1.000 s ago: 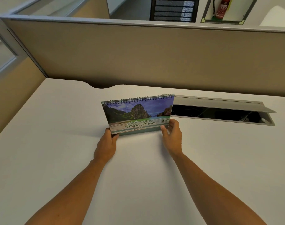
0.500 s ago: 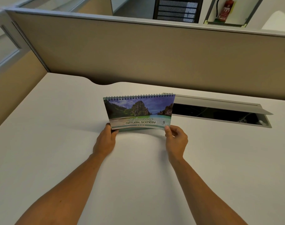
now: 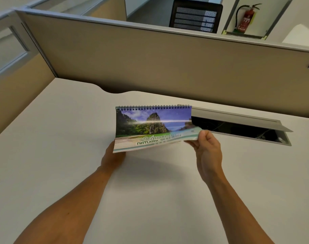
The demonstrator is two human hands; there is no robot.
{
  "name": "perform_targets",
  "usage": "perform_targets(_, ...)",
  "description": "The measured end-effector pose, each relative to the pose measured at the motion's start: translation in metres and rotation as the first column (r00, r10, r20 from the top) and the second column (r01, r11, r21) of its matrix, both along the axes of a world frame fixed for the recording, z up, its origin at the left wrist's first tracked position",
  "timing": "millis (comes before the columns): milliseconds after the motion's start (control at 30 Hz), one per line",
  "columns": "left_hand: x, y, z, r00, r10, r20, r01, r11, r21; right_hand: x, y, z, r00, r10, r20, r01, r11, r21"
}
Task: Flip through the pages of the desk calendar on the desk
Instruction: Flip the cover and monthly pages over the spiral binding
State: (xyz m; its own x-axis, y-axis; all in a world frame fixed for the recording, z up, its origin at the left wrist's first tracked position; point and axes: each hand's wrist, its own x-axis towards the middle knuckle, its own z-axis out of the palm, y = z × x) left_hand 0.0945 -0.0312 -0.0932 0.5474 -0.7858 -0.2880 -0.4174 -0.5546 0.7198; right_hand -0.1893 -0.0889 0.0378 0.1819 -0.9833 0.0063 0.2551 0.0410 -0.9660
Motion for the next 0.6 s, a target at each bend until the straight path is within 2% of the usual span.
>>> perform_targets(67, -0.004, -0.006, 0.007, 0.988, -0.083, 0.133, 0.097, 0.990, -0.105, 0.005, -0.009, 0.018, 1.000, 0.018, 0.012, -0.017, 0.997, -0.077)
perform_targets(133, -0.006, -0.008, 0.014, 0.972, -0.144, 0.187, 0.173, 0.973, -0.152, 0.011, -0.020, 0.034, 0.998, 0.031, -0.060, -0.041, 0.985, -0.170)
perform_targets(233, -0.006, -0.006, 0.016, 0.970, -0.181, 0.160, 0.208, 0.962, -0.175, 0.020, -0.037, 0.053, 0.968, 0.108, -0.227, -0.170, 0.947, -0.274)
perform_targets(367, -0.008, -0.007, 0.015, 0.978, -0.156, 0.137, 0.179, 0.968, -0.174, 0.030, -0.058, 0.055, 0.839, 0.126, -0.529, -0.281, 0.934, -0.222)
perform_targets(433, -0.007, -0.008, 0.015, 0.978, -0.152, 0.140, 0.175, 0.970, -0.171, 0.032, -0.062, 0.046, 0.796, 0.054, -0.603, -0.233, 0.947, -0.222)
perform_targets(500, -0.007, -0.007, 0.015, 0.978, -0.162, 0.133, 0.184, 0.968, -0.171, 0.030, -0.058, 0.030, 0.812, -0.066, -0.580, -0.084, 0.970, -0.227)
perform_targets(600, -0.007, -0.007, 0.015, 0.978, -0.160, 0.135, 0.181, 0.970, -0.161, 0.027, -0.048, -0.005, 0.827, -0.134, -0.546, 0.108, 0.991, -0.080)
